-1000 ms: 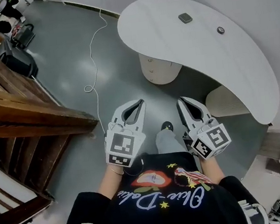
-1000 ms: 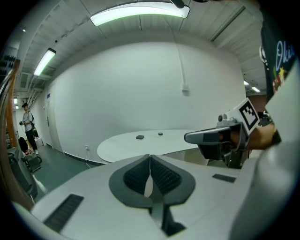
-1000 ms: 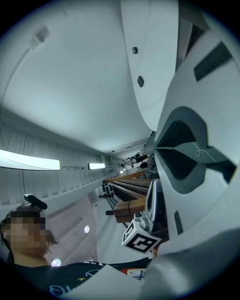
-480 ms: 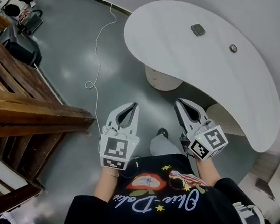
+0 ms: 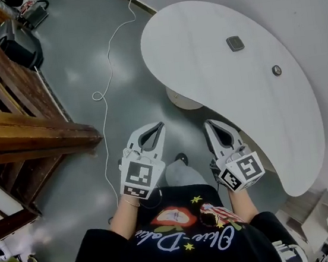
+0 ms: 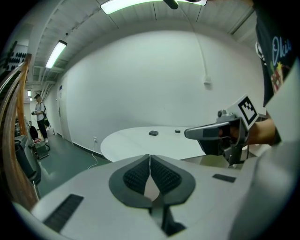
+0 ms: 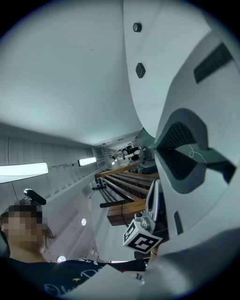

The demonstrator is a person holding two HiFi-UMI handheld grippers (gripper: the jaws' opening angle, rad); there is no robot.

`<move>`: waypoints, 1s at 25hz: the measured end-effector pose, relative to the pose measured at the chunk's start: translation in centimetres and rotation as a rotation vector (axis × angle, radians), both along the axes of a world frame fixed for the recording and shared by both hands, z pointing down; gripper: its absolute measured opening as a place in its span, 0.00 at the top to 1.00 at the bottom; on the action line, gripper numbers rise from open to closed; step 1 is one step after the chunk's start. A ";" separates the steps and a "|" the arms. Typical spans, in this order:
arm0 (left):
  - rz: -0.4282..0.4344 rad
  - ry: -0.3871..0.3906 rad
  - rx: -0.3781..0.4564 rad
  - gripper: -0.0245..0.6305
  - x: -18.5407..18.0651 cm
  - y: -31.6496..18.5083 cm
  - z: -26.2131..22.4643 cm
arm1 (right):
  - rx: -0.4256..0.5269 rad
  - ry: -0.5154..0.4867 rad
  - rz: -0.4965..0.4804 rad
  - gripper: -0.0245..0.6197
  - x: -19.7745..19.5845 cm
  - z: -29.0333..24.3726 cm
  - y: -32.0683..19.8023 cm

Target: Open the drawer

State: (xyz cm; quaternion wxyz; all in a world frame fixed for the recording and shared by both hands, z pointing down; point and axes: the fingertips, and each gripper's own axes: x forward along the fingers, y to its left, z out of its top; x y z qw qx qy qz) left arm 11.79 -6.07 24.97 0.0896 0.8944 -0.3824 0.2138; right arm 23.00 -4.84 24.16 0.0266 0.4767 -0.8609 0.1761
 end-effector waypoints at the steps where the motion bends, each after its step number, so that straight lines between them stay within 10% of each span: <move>1: -0.003 -0.002 -0.005 0.96 0.3 -0.3 0.5 | -0.004 0.002 -0.004 0.96 0.2 0.3 -0.3; 25: -0.021 -0.030 -0.040 0.96 -1.0 -8.1 15.2 | -0.163 0.091 -0.022 0.96 -5.9 13.6 -5.2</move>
